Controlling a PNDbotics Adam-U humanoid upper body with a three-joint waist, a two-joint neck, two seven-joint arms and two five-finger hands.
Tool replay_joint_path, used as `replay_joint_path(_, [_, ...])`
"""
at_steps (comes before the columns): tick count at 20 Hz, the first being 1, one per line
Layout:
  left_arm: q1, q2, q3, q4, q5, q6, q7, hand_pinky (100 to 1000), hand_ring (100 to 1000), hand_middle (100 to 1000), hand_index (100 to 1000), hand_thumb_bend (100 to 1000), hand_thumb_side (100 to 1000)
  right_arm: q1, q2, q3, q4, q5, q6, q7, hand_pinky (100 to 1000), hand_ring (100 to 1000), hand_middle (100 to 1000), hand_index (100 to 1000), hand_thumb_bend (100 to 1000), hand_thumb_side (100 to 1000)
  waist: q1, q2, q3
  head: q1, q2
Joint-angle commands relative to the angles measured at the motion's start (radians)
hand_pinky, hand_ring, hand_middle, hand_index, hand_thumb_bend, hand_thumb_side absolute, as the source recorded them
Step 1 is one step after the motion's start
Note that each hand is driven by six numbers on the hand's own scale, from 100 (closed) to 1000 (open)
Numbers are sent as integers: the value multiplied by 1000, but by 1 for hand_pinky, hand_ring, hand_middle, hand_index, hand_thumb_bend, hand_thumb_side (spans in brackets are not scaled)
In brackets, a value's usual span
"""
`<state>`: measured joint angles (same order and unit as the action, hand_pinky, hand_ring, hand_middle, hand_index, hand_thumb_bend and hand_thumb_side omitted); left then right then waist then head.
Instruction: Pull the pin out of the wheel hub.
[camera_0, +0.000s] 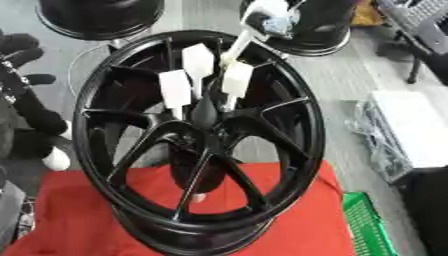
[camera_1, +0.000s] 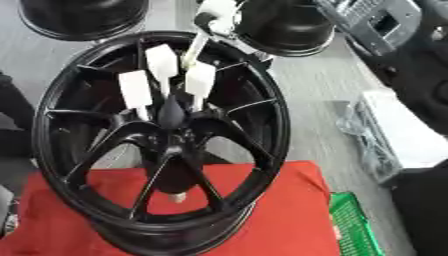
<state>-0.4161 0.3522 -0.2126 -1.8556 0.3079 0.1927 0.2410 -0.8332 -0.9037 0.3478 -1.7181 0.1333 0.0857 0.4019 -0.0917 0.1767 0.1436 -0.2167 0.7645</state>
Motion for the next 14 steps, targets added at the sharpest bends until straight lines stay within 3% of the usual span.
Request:
replay_joint_path(1, [-10, 18, 5, -15, -7, 1, -1, 652, 822, 710, 712, 152, 746, 38, -91, -65, -28, -29, 11, -52, 703, 570, 363, 550, 159, 213, 4, -19, -2, 4, 6])
replay_joint_path(9, [-10, 23, 12, -16, -10, 2, 3, 651, 823, 711, 712, 150, 751, 288, -218, -258, -73, -122, 49, -239, 697, 556, 351, 541, 129, 111, 8, -6, -14, 31, 6])
replay_joint_path(14, [-7, 29, 22, -18, -14, 0, 11, 651, 824, 711, 712, 150, 751, 524, -281, -408, -36, -155, 70, -392, 696, 553, 348, 539, 128, 102, 9, 1, -31, 57, 6])
